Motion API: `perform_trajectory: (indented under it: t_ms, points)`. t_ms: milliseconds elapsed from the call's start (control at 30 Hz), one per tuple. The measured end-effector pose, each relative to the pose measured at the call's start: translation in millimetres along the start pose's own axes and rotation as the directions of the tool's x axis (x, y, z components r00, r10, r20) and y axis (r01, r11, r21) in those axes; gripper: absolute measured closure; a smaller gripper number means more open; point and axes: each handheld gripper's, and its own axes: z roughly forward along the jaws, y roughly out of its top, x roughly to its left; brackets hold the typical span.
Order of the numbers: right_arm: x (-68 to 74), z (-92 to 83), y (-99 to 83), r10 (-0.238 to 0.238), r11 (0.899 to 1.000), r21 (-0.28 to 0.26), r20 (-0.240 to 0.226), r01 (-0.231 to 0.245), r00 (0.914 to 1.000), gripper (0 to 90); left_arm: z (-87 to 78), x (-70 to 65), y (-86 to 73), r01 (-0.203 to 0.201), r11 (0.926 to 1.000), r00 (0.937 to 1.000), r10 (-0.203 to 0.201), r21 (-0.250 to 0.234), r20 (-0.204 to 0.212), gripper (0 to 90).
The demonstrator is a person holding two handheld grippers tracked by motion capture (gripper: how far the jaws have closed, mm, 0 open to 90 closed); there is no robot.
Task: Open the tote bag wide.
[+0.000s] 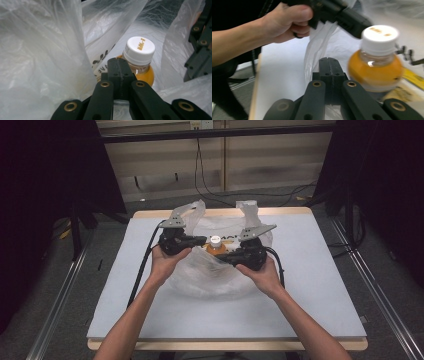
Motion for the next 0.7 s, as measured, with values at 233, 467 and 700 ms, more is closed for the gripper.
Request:
perform_trajectory:
  t_ms: [233, 467, 700]
  points:
    - [-10.5, -14.4, 4.0, 0.035, 0.998, -0.051, 0.089, -0.031, 0.9954, 90.0, 2.2, -2.5, -3.7, -0.008, 0.9994, 1.0000, 0.008, 0.035, -0.006, 90.0]
    - [-32.8, -26.3, -4.1, 0.058, 0.998, -0.003, 0.241, -0.059, 0.9688, 90.0, 7.1, 1.6, -13.8, -0.009, 0.9949, 0.9999, 0.009, 0.101, -0.004, 90.0]
    - [-51.3, -15.0, -29.4, 0.082, 0.990, 0.092, 0.269, -0.110, 0.9595, 90.0, 16.0, 6.7, -29.7, 0.020, 0.9886, 0.9995, -0.016, 0.149, -0.028, 90.0]
